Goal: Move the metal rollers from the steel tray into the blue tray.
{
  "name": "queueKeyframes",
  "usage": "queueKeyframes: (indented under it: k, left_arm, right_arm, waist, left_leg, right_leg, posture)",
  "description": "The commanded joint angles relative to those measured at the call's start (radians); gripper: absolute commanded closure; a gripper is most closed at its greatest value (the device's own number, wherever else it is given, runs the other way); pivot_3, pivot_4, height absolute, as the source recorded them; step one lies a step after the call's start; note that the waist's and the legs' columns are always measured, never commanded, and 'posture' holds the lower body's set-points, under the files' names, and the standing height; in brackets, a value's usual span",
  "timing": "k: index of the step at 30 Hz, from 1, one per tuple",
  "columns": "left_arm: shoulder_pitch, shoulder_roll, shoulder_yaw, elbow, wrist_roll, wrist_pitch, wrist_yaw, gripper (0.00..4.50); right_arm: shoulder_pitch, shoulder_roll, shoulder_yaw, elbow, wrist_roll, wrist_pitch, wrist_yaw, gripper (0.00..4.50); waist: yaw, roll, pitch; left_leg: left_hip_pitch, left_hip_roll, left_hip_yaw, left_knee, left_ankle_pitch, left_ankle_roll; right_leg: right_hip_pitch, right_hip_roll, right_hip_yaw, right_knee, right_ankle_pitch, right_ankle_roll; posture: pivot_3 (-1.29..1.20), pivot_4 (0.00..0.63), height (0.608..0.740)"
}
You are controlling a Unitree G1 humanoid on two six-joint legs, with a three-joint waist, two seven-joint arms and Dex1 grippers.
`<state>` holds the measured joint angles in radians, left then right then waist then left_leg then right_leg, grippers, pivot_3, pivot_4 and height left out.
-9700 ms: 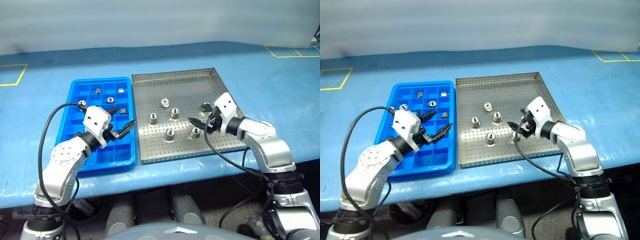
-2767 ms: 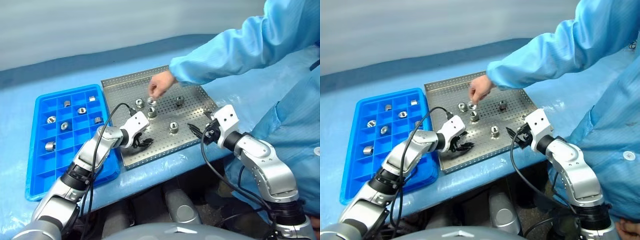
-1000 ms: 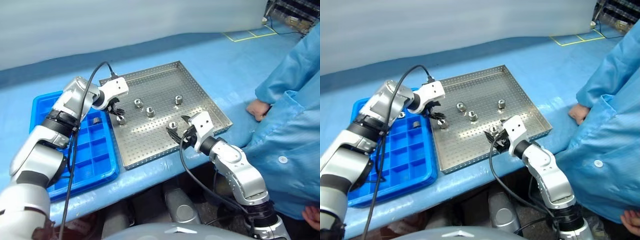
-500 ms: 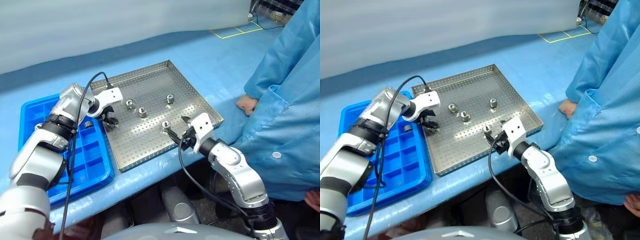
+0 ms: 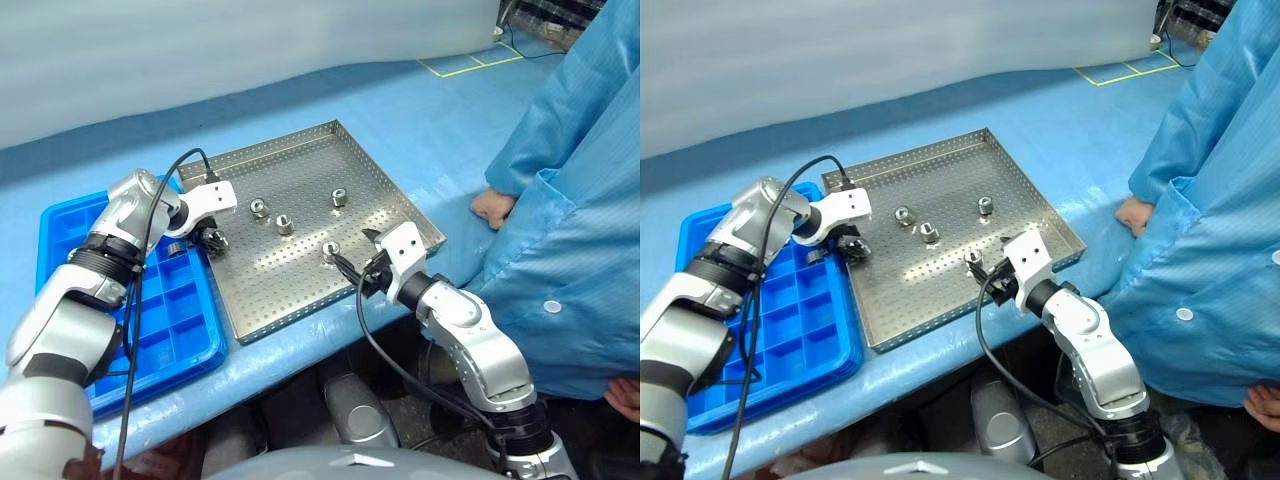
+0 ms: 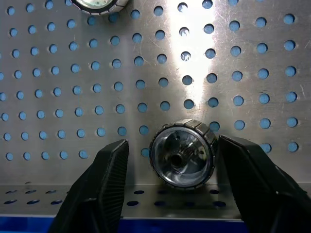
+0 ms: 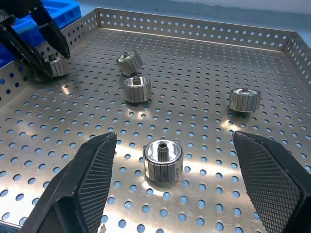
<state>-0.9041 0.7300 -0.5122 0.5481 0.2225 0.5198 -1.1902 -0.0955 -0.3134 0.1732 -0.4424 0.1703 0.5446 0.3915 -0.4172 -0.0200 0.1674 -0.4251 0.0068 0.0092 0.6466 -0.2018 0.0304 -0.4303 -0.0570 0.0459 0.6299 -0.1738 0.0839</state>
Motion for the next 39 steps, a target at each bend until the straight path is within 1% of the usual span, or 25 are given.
queueKeyframes:
  k: [1, 10, 15, 19, 22, 25, 28, 30, 32, 33, 35, 39]
  left_arm:
    - [0.008, 0.021, 0.004, -0.01, 0.034, -0.011, -0.012, 2.88]
    - [0.015, 0.007, 0.063, -0.022, 0.007, 0.004, 0.005, 2.88]
    - [0.008, -0.035, 0.242, -0.084, -0.143, 0.107, 0.03, 2.88]
    - [0.061, -0.044, 0.365, -0.259, -0.277, 0.228, 0.03, 2.88]
    - [0.182, -0.025, 0.469, -0.518, -0.38, 0.326, 0.053, 2.88]
    - [0.287, -0.003, 0.535, -0.686, -0.43, 0.388, 0.105, 2.88]
    - [0.441, 0.022, 0.659, -0.894, -0.487, 0.456, 0.159, 2.88]
    - [0.552, 0.05, 0.757, -1.029, -0.516, 0.503, 0.185, 2.88]
    - [0.661, 0.076, 0.842, -1.14, -0.532, 0.536, 0.208, 2.88]
    - [0.717, 0.089, 0.879, -1.183, -0.527, 0.54, 0.226, 2.88]
    - [0.783, 0.104, 0.917, -1.231, -0.523, 0.545, 0.261, 2.88]
    - [0.972, 0.073, 1.05, -1.345, -0.483, 0.589, 0.361, 2.88]
  right_arm:
    - [-0.019, 0.013, -0.002, -0.014, 0.0, -0.017, -0.005, 0.48]
    - [-0.025, 0.024, 0.001, -0.004, -0.006, -0.018, -0.002, 0.48]
    - [-0.039, 0.012, 0.028, -0.003, 0.016, -0.017, 0.051, 0.48]
    - [-0.052, -0.043, 0.075, -0.007, 0.022, -0.023, 0.15, 0.48]
    - [-0.076, -0.069, 0.089, -0.029, 0.064, -0.015, 0.223, 0.48]
    - [-0.099, -0.079, 0.092, -0.044, 0.098, -0.006, 0.266, 0.48]
    - [-0.124, -0.095, 0.1, -0.055, 0.127, 0.012, 0.306, 0.48]
    - [-0.134, -0.104, 0.105, -0.063, 0.147, 0.025, 0.33, 0.48]
    - [-0.143, -0.112, 0.113, -0.061, 0.154, 0.032, 0.344, 0.48]
    - [-0.149, -0.114, 0.12, -0.053, 0.15, 0.035, 0.345, 0.48]
    - [-0.156, -0.117, 0.126, -0.04, 0.144, 0.038, 0.347, 0.48]
    - [-0.166, -0.109, 0.131, 0.009, 0.138, 0.039, 0.34, 0.48]
  waist:
    - [0.0, 0.0, 0.0]
    - [-0.002, 0.0, 0.0]
    - [0.002, 0.0, 0.0]
    - [0.008, 0.0, 0.0]
    - [0.009, 0.0, 0.0]
    - [0.014, 0.0, 0.0]
    - [0.024, -0.001, 0.001]
    - [0.031, -0.002, 0.001]
    - [0.048, -0.003, 0.001]
    - [0.066, -0.003, 0.001]
    - [0.092, -0.004, 0.001]
    - [0.155, -0.006, 0.0]
  left_leg:
    - [0.001, 0.0, 0.0, 0.0, 0.0, 0.0]
    - [0.001, 0.0, 0.001, 0.0, 0.0, 0.0]
    - [0.0, 0.0, 0.001, 0.001, 0.0, 0.0]
    - [-0.001, 0.0, 0.001, 0.0, 0.0, 0.001]
    - [0.0, 0.0, 0.001, 0.0, -0.001, 0.001]
    - [0.0, 0.0, 0.002, 0.0, -0.001, 0.001]
    - [0.002, 0.0, 0.002, 0.002, -0.001, 0.001]
    - [0.005, 0.0, 0.003, 0.001, -0.001, 0.001]
    - [0.007, 0.001, 0.003, 0.001, -0.001, 0.001]
    - [0.007, 0.001, 0.004, 0.0, -0.001, 0.001]
    - [0.008, 0.001, 0.004, 0.0, -0.001, 0.001]
    - [0.009, 0.001, 0.005, 0.0, -0.001, 0.0]
  right_leg:
    - [0.0, 0.0, 0.0, 0.0, 0.0, 0.0]
    - [0.0, 0.0, 0.001, 0.0, 0.0, 0.001]
    - [0.0, 0.0, 0.001, 0.0, 0.001, 0.001]
    - [0.0, -0.001, 0.001, -0.001, 0.001, 0.002]
    - [0.0, -0.001, 0.001, -0.001, 0.001, 0.002]
    - [0.0, 0.0, 0.002, 0.0, 0.001, 0.002]
    - [0.002, 0.0, 0.002, 0.002, 0.001, 0.002]
    - [0.004, 0.0, 0.003, 0.002, 0.0, -0.001]
    - [0.004, 0.0, 0.003, 0.002, -0.003, -0.004]
    - [0.004, 0.0, 0.003, 0.002, -0.003, -0.005]
    - [0.004, 0.0, 0.003, 0.003, -0.004, -0.007]
    - [0.004, -0.002, 0.002, 0.002, -0.005, -0.009]
  posture:
    - [-0.43, 0.15, 0.74]
    - [-0.43, 0.15, 0.74]
    - [-0.43, 0.15, 0.74]
    - [-0.41, 0.15, 0.74]
    - [-0.38, 0.15, 0.74]
    - [-0.36, 0.15, 0.74]
    - [-0.3, 0.15, 0.74]
    - [-0.25, 0.15, 0.74]
    - [-0.21, 0.15, 0.74]
    - [-0.2, 0.15, 0.74]
    - [-0.17, 0.15, 0.74]
    - [-0.08, 0.15, 0.74]
